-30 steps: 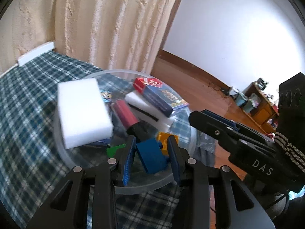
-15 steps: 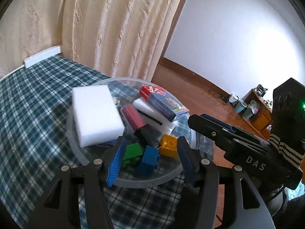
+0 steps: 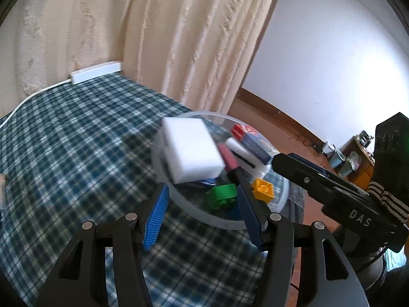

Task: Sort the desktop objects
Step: 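Open the left tool over the bowl while right tool releases the yellow block into it, then bring both tools back toward the remaining bottle and comb on the bed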

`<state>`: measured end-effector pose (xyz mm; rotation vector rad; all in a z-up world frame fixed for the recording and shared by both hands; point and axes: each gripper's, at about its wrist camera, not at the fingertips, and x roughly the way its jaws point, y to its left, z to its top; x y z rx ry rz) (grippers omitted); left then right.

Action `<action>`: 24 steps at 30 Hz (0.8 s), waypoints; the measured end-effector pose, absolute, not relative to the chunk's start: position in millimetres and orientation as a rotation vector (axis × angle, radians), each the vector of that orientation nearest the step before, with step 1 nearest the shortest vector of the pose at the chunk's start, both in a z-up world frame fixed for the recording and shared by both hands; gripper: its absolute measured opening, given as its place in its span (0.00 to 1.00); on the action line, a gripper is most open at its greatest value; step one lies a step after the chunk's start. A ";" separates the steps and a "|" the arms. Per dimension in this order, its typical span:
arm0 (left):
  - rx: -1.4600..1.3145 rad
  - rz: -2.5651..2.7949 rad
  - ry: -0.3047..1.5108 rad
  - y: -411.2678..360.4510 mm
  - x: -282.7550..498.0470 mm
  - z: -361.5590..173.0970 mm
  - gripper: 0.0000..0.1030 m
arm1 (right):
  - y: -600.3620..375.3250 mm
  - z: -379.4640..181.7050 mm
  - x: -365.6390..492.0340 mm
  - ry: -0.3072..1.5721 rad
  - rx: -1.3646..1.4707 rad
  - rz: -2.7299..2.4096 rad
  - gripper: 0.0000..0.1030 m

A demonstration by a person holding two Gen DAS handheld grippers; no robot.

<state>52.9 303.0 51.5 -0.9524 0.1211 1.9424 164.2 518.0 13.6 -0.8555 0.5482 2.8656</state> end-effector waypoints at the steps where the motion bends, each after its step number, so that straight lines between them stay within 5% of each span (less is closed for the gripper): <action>1: -0.955 1.954 0.117 298.0 50.2 51.4 0.57 | 515.5 14.1 162.5 0.549 -0.858 2.872 0.54; 6: -0.969 1.997 0.105 279.4 39.9 50.2 0.58 | 498.7 16.1 153.6 0.536 -0.876 2.914 0.57; 9: -0.985 2.032 0.095 263.6 33.6 47.8 0.69 | 486.9 16.1 148.4 0.524 -0.893 2.942 0.60; 24: -1.044 2.225 0.022 173.3 -13.7 41.7 0.69 | 425.5 7.3 117.9 0.490 -1.045 3.059 0.64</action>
